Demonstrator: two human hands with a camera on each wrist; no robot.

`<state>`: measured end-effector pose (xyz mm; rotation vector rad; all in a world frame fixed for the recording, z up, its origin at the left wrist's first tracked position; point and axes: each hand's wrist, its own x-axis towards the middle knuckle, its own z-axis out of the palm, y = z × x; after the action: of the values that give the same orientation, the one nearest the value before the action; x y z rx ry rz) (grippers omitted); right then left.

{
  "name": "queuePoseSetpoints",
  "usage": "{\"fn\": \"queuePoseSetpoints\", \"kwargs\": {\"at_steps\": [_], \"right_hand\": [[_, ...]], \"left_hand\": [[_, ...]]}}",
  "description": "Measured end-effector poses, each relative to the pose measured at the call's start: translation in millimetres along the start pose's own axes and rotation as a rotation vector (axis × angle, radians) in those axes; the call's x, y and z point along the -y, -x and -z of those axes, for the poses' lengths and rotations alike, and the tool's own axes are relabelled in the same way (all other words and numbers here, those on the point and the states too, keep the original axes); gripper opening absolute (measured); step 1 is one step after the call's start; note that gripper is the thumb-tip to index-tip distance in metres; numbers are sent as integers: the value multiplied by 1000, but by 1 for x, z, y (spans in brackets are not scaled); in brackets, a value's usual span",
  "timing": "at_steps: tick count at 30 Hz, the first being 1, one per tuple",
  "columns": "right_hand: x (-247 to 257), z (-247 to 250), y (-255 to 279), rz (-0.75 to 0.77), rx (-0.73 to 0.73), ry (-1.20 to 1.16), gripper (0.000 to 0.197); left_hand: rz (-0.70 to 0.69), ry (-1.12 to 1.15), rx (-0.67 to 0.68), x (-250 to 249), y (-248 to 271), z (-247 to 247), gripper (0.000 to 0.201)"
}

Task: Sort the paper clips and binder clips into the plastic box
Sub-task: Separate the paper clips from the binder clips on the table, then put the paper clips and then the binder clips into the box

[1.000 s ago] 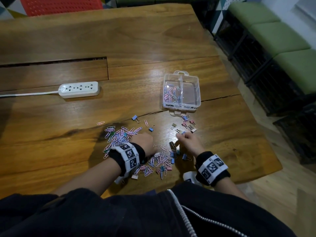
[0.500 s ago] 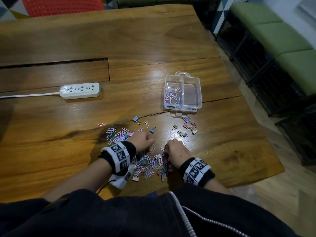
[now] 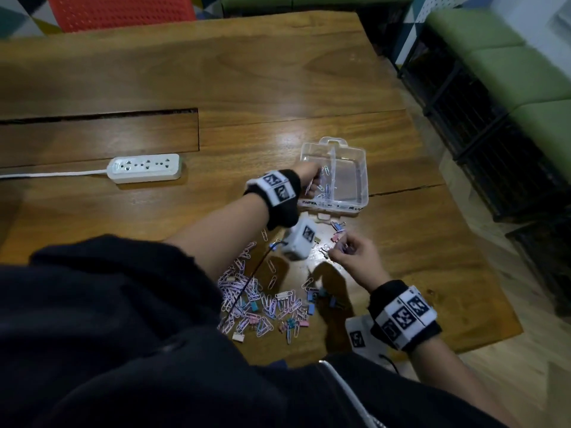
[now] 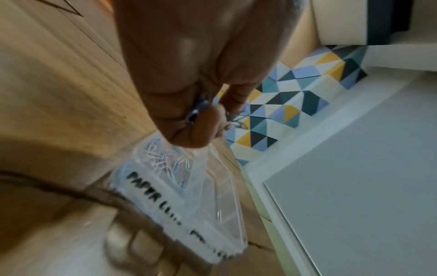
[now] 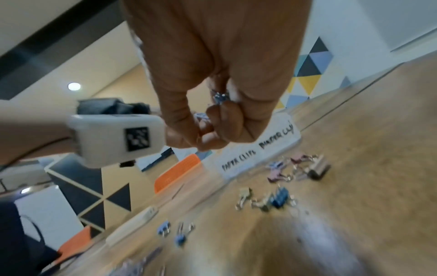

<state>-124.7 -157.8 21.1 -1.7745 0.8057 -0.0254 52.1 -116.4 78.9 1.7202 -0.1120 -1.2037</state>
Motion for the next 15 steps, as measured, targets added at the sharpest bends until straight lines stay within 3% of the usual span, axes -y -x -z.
{"fn": "queuePoseSetpoints", "kwargs": {"at_steps": [4,7,9,15], "right_hand": [[14,13,-7,5,13,-112,19],[23,22,-17,-16,-9,-146,21],[28,26,-28,-60,-9,-153,22],[59,29,-69,-84,34,-109,20]], "left_hand": [[11,-100,2,-26,-10,-11,19],[-27,-301,49,-26,-13,-12,48],[-76,-388,66,-22,-15,-9,51],[-316,-452,-138,-3,-16,14,28]]}}
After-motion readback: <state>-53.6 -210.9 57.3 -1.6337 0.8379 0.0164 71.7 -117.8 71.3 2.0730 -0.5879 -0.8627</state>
